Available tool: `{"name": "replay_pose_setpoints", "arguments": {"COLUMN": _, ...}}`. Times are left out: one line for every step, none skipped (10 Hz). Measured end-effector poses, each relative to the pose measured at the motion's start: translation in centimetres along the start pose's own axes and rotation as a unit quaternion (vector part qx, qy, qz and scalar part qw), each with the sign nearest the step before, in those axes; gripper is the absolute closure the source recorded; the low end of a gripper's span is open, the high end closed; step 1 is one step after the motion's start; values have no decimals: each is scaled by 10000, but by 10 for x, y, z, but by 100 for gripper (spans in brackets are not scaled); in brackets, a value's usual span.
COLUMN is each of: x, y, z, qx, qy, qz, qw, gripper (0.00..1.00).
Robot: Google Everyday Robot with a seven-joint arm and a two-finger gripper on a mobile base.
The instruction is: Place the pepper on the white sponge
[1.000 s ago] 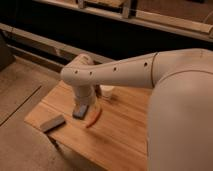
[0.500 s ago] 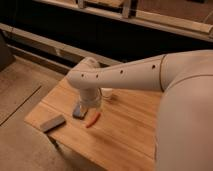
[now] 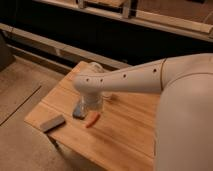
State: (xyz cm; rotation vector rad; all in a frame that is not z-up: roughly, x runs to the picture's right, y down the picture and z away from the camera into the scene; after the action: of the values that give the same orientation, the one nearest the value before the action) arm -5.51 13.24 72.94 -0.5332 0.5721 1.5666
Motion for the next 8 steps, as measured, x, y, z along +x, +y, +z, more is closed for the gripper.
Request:
{"name": "replay_pose_setpoints", "arguments": {"x": -2, "y": -6, "z": 6, "qx": 43, "qy": -19, "qz": 72, "qw": 10000, "gripper": 35}}
{"name": "replay_pose_setpoints", "arguments": {"x": -3, "y": -11, "z": 9, "qx": 75, "qy": -28, "qz": 118, "qw": 9999, "gripper": 35}}
{"name": "replay_pose_setpoints", "arguments": {"x": -3, "y": -16, "z": 12, "qx": 109, "qy": -26, "qz": 178, "qw": 9998, "gripper": 35}}
{"name": "replay_pose_setpoints", "arguments": {"x": -3, "y": -23, "z": 17, "qx": 168, "qy": -18, "qz": 252, "qw": 9995, "gripper": 35}}
{"name": "replay_pose_setpoints", "arguments": {"x": -2, "y": -28, "z": 21, "qx": 203, "qy": 1, "qz": 303, "qw": 9993, "gripper": 35}}
{"name": "replay_pose_setpoints", "arguments": {"x": -2, "y": -33, "z": 27, "qx": 227, "qy": 21, "qz": 373, "qw": 9990, "gripper": 35}}
{"name": "replay_pose_setpoints", "arguments": {"x": -2, "y": -36, "z": 33, "qx": 232, "qy": 25, "qz": 420, "qw": 9988, "gripper": 35}}
{"name": "replay_pose_setpoints", "arguments": {"x": -3, "y": -39, "z": 39, "qx": 227, "qy": 18, "qz": 452, "qw": 9987, "gripper": 35}}
